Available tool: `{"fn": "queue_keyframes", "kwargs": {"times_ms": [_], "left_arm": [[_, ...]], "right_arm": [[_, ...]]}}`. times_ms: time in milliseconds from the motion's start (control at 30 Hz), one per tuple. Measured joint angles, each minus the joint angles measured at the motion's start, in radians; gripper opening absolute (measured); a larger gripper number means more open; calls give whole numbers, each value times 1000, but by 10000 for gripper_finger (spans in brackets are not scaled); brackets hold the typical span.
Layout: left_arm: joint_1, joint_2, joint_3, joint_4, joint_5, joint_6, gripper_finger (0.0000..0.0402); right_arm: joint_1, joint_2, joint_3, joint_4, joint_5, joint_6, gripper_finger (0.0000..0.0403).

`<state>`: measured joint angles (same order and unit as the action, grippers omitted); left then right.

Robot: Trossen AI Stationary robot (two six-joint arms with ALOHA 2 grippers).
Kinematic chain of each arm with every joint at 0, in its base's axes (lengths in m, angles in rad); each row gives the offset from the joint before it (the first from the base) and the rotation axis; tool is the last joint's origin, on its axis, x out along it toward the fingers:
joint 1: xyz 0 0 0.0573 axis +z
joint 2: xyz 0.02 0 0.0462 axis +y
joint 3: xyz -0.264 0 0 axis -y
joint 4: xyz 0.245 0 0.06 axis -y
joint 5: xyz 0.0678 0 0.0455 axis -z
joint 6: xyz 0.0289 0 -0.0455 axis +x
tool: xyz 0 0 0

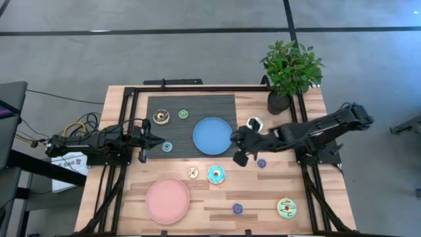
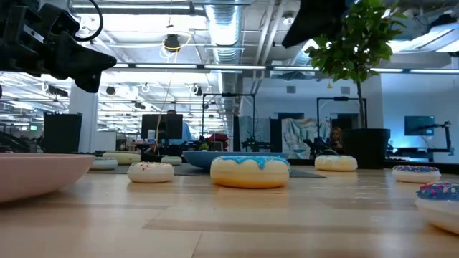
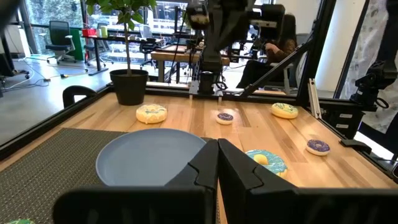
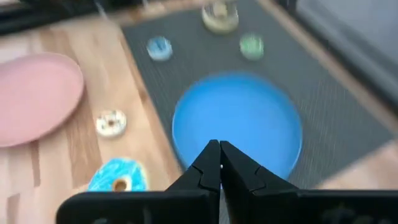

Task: Pick & Place donuts
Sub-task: Put the large white donut on the blue plate

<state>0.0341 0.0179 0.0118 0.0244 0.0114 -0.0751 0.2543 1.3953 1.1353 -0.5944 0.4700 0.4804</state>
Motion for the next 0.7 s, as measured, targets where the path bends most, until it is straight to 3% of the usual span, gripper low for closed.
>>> {"fn": "queue_keyframes", "kwargs": {"times_ms": [200,367,700], "left_arm": [[0,0,0,0,0,0,0],[0,0,0,0,0,0,0],[0,0,0,0,0,0,0]], "right_arm": [[7,99,36,-242,0,397,0],[31,117,-19,-349,-20,722,6],[-3,109,-169,-411,-12,1177,113]]}}
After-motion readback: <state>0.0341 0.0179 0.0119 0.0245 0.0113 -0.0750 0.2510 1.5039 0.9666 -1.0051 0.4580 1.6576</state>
